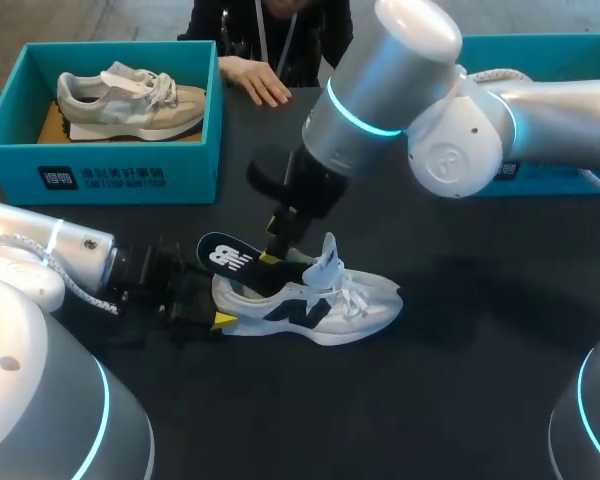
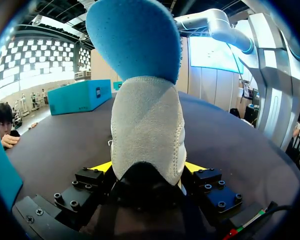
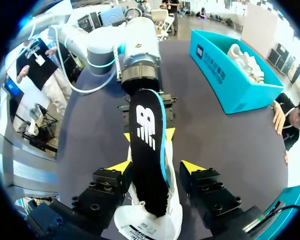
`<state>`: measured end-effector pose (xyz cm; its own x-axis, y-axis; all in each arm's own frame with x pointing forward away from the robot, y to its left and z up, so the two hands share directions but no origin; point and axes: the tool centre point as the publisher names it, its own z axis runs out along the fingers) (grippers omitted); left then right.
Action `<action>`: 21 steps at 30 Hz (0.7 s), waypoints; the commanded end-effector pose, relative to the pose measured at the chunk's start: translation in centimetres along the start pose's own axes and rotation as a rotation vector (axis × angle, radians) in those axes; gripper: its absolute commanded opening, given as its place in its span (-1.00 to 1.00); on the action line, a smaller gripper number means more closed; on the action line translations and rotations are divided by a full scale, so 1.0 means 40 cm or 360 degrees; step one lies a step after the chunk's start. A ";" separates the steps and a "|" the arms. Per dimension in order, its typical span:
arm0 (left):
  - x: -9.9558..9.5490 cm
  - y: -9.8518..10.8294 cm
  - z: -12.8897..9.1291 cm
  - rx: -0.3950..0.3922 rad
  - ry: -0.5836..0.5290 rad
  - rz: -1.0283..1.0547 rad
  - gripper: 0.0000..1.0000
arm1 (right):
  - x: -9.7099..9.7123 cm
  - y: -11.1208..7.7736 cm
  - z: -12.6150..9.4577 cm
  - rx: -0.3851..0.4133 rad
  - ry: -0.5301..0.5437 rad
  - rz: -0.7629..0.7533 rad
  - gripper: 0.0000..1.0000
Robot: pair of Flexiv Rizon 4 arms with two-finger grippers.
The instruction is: Take the shoe out of the shoebox, open the shoe tongue, remove and reinsert the insole, then place the shoe into the shoebox
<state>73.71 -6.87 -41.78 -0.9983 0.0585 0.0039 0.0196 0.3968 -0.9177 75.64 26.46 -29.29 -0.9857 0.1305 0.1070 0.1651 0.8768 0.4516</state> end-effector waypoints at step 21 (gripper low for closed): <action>0.003 0.008 0.005 -0.0002 -0.0004 0.0001 -1.00 | -0.029 -0.020 0.048 -0.0042 0.0511 -0.0093 0.11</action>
<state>73.71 -6.87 -41.77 -0.9983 0.0584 0.0040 0.0195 0.3968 -0.9177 76.13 25.65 -30.74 -0.9405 -0.0638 0.3337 0.1153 0.8641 0.4900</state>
